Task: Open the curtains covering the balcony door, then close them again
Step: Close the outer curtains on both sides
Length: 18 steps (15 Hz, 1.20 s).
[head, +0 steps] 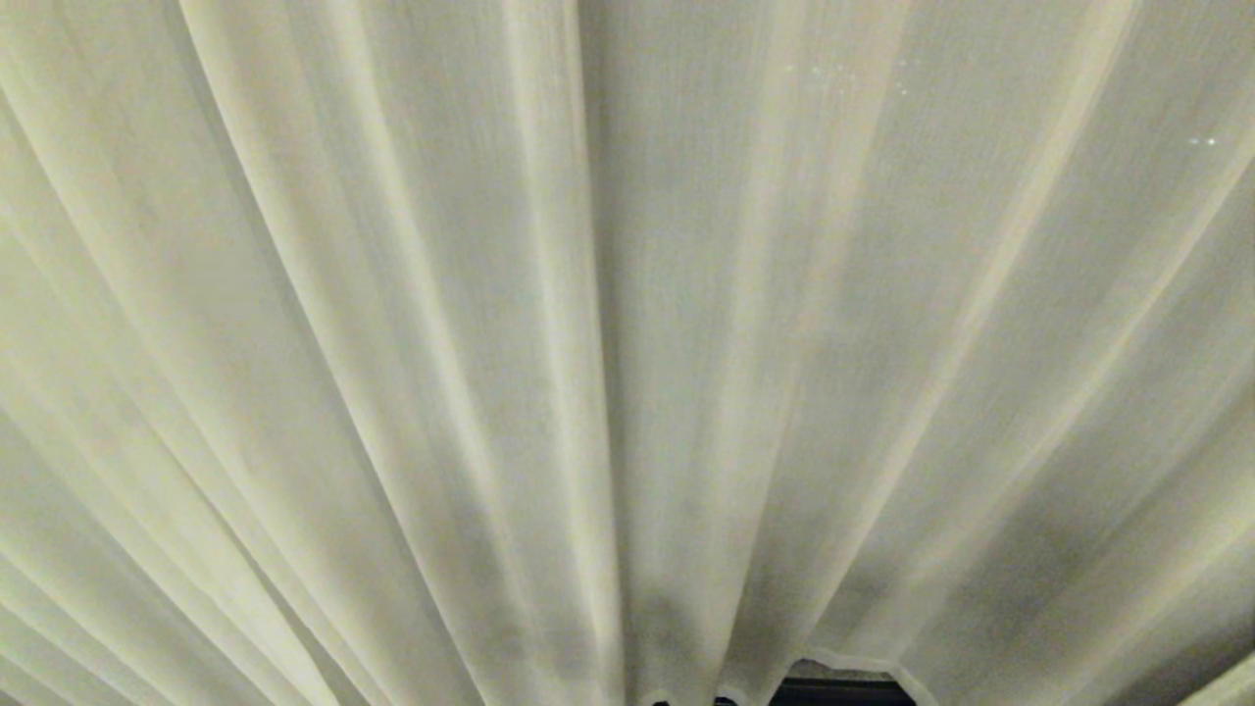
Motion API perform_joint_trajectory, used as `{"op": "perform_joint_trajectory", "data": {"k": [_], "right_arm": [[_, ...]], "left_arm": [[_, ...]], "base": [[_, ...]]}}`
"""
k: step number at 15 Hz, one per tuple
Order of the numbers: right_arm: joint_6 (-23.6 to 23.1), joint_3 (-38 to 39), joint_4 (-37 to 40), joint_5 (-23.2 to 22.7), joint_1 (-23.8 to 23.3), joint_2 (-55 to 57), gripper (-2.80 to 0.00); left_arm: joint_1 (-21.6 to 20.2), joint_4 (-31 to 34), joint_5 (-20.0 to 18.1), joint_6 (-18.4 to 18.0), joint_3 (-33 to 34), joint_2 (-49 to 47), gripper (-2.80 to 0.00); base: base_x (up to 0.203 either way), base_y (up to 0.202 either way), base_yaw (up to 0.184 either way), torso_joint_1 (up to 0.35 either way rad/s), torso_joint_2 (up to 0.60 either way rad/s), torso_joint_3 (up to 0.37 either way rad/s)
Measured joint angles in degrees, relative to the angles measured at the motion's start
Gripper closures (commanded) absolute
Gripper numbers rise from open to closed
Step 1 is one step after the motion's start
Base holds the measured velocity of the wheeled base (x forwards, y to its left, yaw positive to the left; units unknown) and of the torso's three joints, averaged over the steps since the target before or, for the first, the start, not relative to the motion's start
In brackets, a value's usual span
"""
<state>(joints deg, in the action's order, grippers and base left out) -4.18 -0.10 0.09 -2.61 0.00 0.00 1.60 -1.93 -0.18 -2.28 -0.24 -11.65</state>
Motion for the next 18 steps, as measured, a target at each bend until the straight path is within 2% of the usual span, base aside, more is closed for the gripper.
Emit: {"op": "perform_joint_trajectory", "data": {"k": [5,18], "right_arm": [[0.00,0.00,0.01,0.00,0.00,0.00,0.00],[0.00,0.00,0.01,0.02,0.00,0.00,0.00]], "left_arm": [[-1.44,2.14,0.51,0.20,0.22,10.08,0.00],[-1.50,2.19,0.48,0.61,0.24,11.49,0.00]], "base": [[0.000,0.000,0.000,0.000,0.00,0.000],[0.000,0.000,0.000,0.000,0.00,0.000]]}}
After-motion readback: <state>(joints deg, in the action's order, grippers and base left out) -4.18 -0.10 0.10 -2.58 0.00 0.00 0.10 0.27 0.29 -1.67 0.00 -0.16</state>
